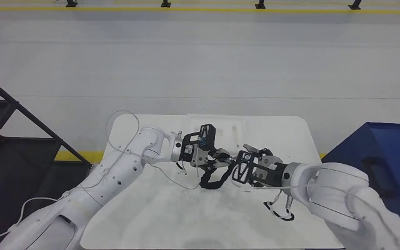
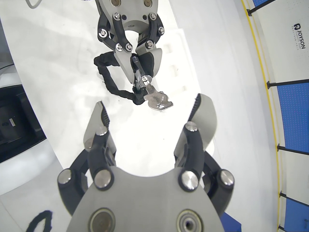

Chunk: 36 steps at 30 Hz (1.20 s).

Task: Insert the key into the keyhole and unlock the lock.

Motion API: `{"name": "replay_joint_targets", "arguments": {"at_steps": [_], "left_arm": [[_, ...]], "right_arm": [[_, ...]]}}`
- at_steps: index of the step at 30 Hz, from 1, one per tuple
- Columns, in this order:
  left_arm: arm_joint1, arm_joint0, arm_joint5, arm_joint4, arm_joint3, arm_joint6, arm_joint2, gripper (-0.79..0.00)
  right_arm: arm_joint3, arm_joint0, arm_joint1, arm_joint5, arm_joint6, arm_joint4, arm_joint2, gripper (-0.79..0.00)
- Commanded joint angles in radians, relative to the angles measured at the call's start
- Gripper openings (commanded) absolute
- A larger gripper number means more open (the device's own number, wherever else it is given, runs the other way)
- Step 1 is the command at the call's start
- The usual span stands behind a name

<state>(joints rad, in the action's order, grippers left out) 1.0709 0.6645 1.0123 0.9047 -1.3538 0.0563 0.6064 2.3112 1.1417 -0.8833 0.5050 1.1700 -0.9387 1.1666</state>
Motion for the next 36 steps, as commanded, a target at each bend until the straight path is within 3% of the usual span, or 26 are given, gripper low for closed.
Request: {"name": "replay_joint_targets", "arguments": {"at_steps": [1, 3, 10, 15, 21, 23, 36], "left_arm": [[-0.003, -0.005, 0.000, -0.005, 0.001, 0.001, -0.008, -0.785], [-0.005, -0.010, 0.000, -0.012, 0.002, 0.000, -0.016, -0.785], [-0.011, -0.026, 0.000, -0.030, 0.006, -0.001, -0.043, -0.785], [-0.013, -0.037, 0.000, -0.036, 0.007, -0.005, -0.059, -0.785], [-0.015, -0.050, 0.000, -0.043, 0.010, -0.013, -0.075, -0.785], [-0.015, -0.053, 0.000, -0.044, 0.011, -0.015, -0.080, -0.785], [-0.015, -0.076, 0.000, -0.051, 0.020, -0.026, -0.110, -0.785]], "right_arm": [[0.007, -0.001, 0.000, 0.001, -0.001, -0.024, -0.008, -0.434], [0.013, 0.000, 0.000, -0.007, 0.005, -0.051, -0.017, -0.489], [0.023, -0.007, -0.002, -0.023, 0.020, -0.102, -0.042, -0.480], [0.023, -0.012, -0.005, -0.033, 0.019, -0.131, -0.059, -0.523], [0.020, -0.013, -0.007, -0.039, 0.013, -0.141, -0.070, -0.656], [0.017, -0.012, -0.009, -0.053, 0.000, -0.128, -0.068, -0.785], [0.000, 0.003, -0.014, -0.154, -0.004, -0.007, -0.037, -0.785]]}}
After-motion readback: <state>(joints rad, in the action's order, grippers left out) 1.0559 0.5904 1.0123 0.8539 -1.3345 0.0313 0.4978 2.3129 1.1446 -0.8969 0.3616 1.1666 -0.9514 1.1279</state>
